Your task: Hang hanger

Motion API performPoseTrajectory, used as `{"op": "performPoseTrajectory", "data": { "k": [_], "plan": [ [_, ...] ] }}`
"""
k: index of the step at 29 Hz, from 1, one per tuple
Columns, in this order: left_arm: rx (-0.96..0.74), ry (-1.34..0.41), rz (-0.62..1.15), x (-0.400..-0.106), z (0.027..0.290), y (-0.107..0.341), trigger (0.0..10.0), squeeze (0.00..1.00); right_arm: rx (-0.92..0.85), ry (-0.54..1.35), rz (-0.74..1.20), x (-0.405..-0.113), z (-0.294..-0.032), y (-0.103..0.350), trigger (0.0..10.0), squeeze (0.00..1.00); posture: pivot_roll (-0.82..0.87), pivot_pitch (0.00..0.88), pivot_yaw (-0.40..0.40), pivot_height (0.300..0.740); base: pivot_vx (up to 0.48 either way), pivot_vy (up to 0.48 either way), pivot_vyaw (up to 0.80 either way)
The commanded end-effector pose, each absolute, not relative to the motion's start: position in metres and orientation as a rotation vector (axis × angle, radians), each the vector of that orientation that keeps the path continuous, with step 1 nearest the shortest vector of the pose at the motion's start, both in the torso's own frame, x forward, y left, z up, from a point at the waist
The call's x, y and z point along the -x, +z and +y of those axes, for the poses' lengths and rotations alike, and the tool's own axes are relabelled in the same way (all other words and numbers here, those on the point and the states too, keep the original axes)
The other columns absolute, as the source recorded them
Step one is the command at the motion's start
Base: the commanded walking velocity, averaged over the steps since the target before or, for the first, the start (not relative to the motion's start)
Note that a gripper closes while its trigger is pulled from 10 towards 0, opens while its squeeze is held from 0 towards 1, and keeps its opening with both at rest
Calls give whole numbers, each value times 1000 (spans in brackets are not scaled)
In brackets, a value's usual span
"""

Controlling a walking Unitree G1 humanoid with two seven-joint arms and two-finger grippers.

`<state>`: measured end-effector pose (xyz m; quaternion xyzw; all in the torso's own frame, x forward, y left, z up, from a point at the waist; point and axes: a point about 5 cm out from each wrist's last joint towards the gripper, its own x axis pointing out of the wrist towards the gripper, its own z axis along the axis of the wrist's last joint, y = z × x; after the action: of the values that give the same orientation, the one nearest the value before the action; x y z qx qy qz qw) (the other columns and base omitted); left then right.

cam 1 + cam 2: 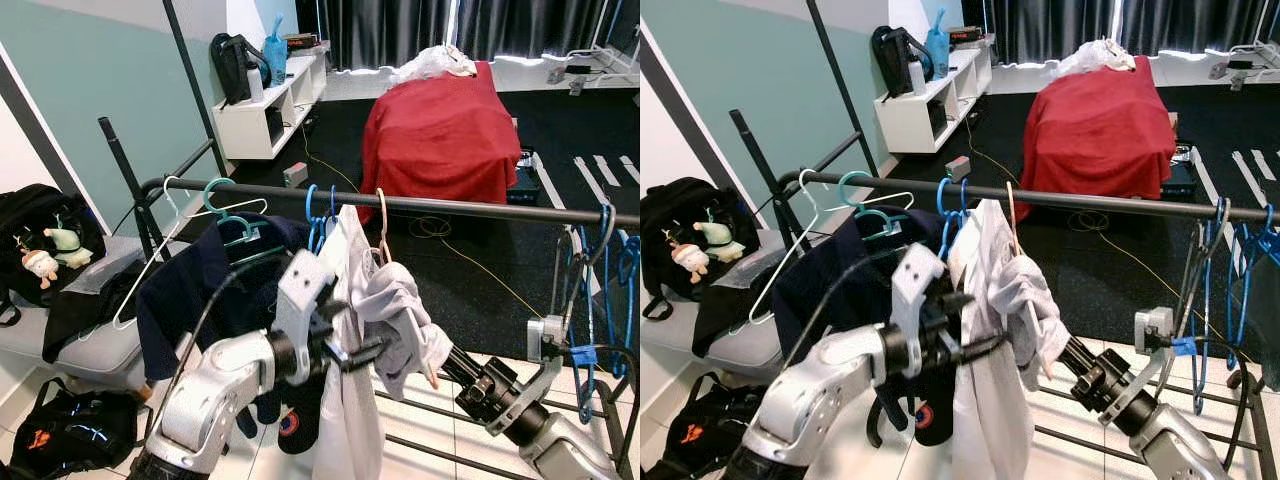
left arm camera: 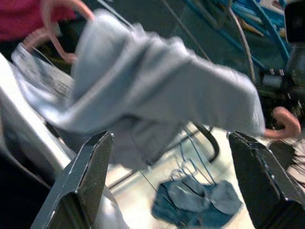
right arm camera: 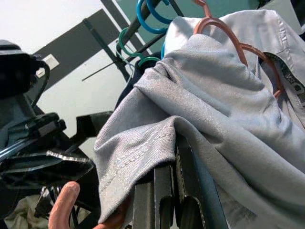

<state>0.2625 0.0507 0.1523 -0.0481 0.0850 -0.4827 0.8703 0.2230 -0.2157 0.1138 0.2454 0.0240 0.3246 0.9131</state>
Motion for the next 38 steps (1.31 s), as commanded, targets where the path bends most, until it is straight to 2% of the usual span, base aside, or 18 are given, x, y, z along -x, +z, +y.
{"op": "performPoseTrajectory", "data": {
  "k": [1,14,22,27,38],
  "plan": [
    [91,-1027,202,-259,53,150,10000,0,-513,664,30,-225,-214,115,0,0,-118,0,109,710,0,0,0],
    [182,-1058,218,-256,49,159,10000,0,-502,659,33,-227,-212,116,0,0,-116,0,108,710,0,0,0],
    [445,-1098,289,-253,45,164,10000,0,-495,656,38,-225,-214,115,0,0,-119,0,110,710,0,0,0],
    [421,-1218,313,-236,40,158,10000,0,-494,658,40,-226,-212,115,0,0,-119,0,110,710,0,0,0],
    [508,-1225,346,-236,28,163,10000,0,-493,660,41,-226,-211,115,0,0,-119,0,111,710,0,0,0]
  ]
}}
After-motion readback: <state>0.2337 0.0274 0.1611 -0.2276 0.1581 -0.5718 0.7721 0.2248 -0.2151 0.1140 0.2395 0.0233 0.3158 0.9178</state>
